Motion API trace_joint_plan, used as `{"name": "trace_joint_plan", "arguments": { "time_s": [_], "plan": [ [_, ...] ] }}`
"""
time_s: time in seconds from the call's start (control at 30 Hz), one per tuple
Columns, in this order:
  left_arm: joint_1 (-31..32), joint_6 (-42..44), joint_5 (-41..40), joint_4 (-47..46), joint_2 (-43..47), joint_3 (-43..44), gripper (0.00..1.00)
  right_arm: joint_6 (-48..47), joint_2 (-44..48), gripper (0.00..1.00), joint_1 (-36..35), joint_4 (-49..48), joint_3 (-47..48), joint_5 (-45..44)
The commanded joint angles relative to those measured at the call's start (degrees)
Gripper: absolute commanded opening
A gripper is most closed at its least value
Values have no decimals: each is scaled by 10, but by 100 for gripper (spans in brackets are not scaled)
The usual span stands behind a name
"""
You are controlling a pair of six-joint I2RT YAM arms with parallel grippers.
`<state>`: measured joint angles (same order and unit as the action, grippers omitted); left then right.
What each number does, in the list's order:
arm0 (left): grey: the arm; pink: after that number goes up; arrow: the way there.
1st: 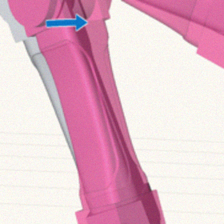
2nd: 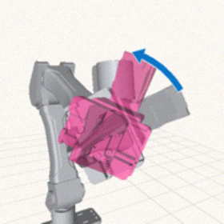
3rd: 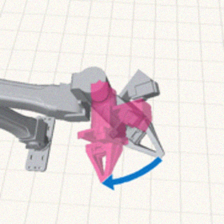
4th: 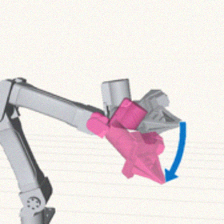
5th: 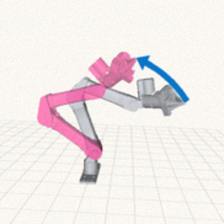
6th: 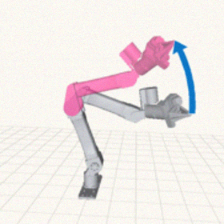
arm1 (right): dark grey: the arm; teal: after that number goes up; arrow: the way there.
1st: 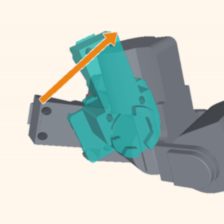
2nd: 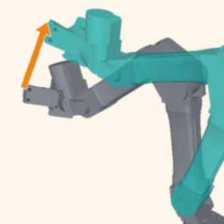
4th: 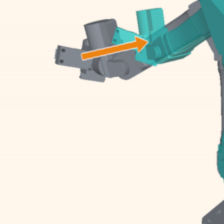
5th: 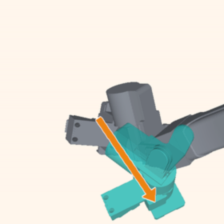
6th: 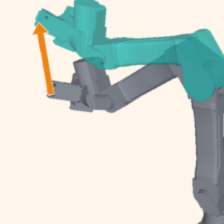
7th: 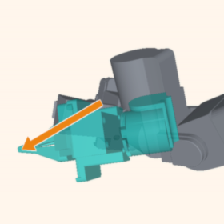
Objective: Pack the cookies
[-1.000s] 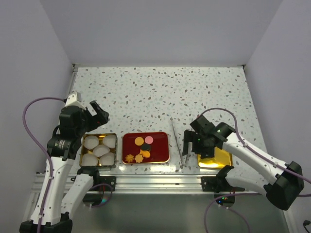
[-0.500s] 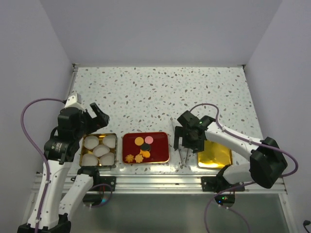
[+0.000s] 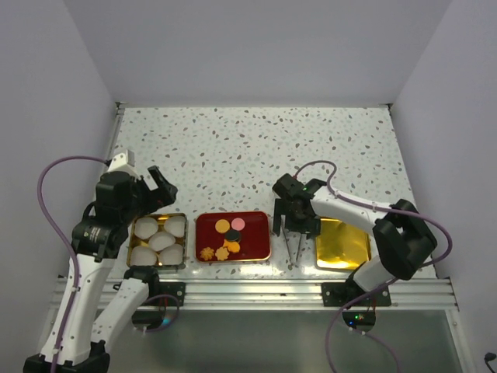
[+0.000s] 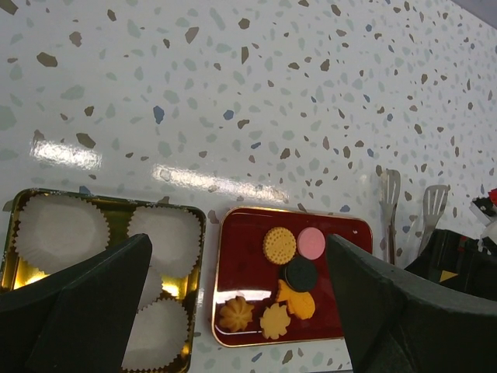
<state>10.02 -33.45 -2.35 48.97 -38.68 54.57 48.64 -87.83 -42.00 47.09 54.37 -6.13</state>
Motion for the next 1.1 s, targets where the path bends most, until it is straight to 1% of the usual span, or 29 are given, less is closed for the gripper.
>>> {"name": "trace_joint_plan", "arguments": {
  "time_s": [0.0,0.13,0.23,0.33,0.47,0.5,0.6,0.63,0.67,0.8,0.87,1.0,1.07],
  "plan": [
    [9,3,-11,-5,-3,14,100,3,-22,98,-2,-15,15,-28],
    [18,7,-19,-7,-7,13,100,8,-42,98,-1,-39,7,-26],
    [25,9,-25,-7,-11,12,100,10,-60,95,-2,-51,9,-29],
    [32,13,-31,-7,-11,11,100,13,-80,89,-2,-55,17,-42],
    [39,15,-35,-5,-11,9,100,20,-99,75,-2,-51,27,-59],
    [39,16,-36,-5,-9,9,100,22,-102,69,-2,-53,27,-63],
    [42,17,-41,-5,-7,10,100,28,-106,61,-3,-55,22,-67],
    [43,17,-42,-5,-8,11,100,29,-108,56,-2,-53,23,-68],
    [43,17,-41,-8,-9,10,100,29,-110,54,-2,-51,24,-68],
    [44,17,-38,-12,-15,19,100,24,-95,52,-2,-4,56,-91],
    [44,16,-36,-12,-16,24,100,22,-70,51,-3,19,74,-102],
    [44,13,-30,-9,-21,49,100,17,-30,51,-2,90,147,-128],
    [44,12,-18,-10,-25,61,100,17,-11,52,-2,110,175,-134]
  ]
}}
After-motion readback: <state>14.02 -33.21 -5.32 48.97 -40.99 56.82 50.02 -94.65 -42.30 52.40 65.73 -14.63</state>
